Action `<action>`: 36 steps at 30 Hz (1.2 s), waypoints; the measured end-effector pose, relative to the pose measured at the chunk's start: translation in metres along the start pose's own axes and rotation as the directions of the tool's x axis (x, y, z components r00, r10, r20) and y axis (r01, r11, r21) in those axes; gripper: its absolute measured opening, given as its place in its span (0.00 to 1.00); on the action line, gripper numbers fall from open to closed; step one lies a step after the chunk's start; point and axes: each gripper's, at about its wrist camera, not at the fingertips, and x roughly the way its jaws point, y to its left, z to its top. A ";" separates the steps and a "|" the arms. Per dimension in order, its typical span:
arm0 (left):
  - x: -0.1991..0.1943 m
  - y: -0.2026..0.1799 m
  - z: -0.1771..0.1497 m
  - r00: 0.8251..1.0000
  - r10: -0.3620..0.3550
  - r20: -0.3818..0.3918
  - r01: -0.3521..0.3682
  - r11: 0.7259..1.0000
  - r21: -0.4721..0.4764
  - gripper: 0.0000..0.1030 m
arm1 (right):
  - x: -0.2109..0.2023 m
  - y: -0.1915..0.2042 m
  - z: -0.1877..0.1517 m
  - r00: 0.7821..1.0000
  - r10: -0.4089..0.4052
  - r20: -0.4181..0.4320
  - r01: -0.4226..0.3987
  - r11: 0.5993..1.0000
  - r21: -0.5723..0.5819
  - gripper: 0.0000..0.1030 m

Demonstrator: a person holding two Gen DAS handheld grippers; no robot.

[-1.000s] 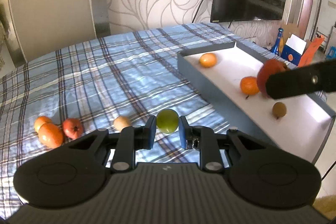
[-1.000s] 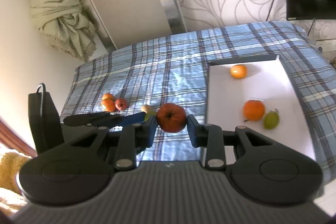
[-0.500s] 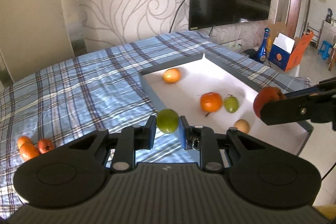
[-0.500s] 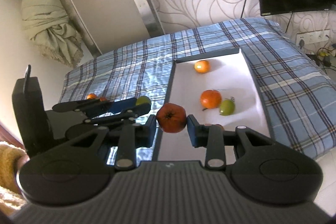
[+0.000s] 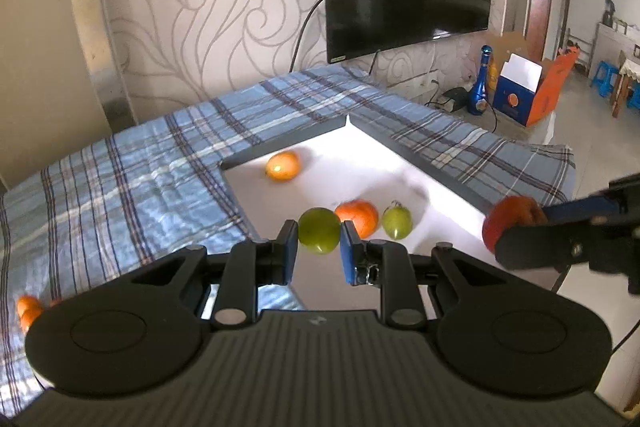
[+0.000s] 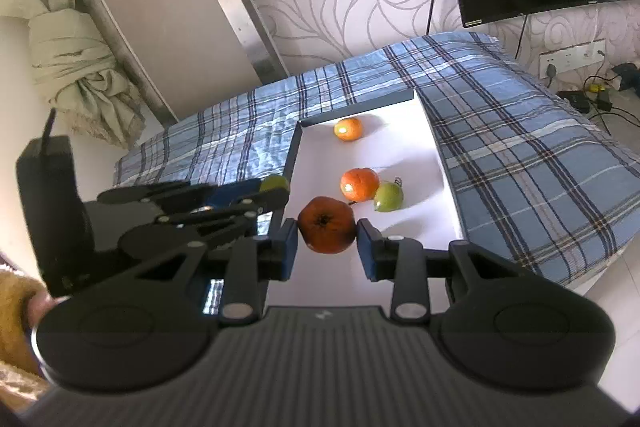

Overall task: Organize fruits
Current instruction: 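Carry the green fruit into the tray and open the left tool while the right tool carries the tomato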

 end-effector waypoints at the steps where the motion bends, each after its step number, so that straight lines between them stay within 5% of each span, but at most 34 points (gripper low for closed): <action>1: 0.001 -0.002 0.002 1.000 -0.001 0.003 0.001 1.000 -0.001 0.26 | -0.001 -0.001 -0.001 1.000 -0.002 0.000 0.002 1.000 0.003 0.35; 36: 0.063 0.002 0.010 0.999 -0.030 -0.041 0.030 1.000 0.003 0.26 | -0.009 -0.008 -0.006 0.994 -0.113 0.013 0.112 0.992 0.053 0.35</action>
